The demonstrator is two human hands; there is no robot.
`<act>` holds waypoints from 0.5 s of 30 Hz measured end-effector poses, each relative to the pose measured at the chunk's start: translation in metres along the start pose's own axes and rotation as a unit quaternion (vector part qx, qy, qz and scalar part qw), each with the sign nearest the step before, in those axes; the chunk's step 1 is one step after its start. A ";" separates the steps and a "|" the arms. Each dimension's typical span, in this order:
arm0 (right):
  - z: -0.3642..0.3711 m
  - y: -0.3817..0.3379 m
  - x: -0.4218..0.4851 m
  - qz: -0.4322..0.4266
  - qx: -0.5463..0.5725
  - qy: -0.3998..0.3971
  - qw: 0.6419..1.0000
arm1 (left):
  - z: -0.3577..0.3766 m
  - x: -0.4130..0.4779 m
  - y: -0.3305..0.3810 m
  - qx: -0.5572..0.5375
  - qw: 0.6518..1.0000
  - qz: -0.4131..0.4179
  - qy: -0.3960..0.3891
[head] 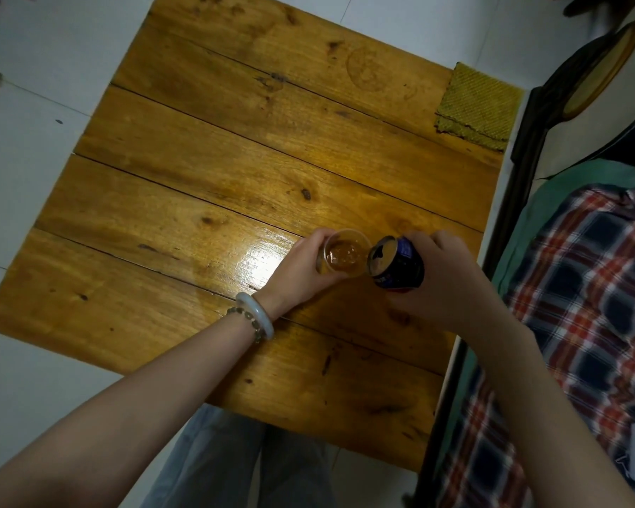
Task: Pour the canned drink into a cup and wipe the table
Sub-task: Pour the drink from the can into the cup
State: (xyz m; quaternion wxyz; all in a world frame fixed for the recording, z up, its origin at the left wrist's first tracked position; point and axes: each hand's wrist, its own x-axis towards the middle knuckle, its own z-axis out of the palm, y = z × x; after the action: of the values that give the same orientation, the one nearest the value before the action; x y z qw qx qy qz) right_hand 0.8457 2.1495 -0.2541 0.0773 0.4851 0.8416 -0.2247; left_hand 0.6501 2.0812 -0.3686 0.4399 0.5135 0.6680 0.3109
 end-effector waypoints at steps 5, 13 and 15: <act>-0.005 -0.002 -0.001 -0.009 0.001 0.006 1.000 | -0.001 0.000 0.001 -0.007 1.000 -0.004 -0.004; -0.013 -0.005 -0.002 -0.014 0.002 0.001 1.000 | 0.000 0.000 0.001 -0.008 1.000 -0.008 -0.003; -0.014 -0.005 -0.003 -0.011 0.001 0.001 1.000 | 0.000 0.000 0.000 -0.005 1.000 -0.011 -0.005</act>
State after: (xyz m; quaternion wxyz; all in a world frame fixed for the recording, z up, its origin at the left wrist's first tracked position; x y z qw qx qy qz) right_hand 0.8444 2.1515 -0.2391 0.0737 0.4762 0.8466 -0.2260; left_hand 0.6498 2.0815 -0.3682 0.4489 0.5054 0.6699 0.3069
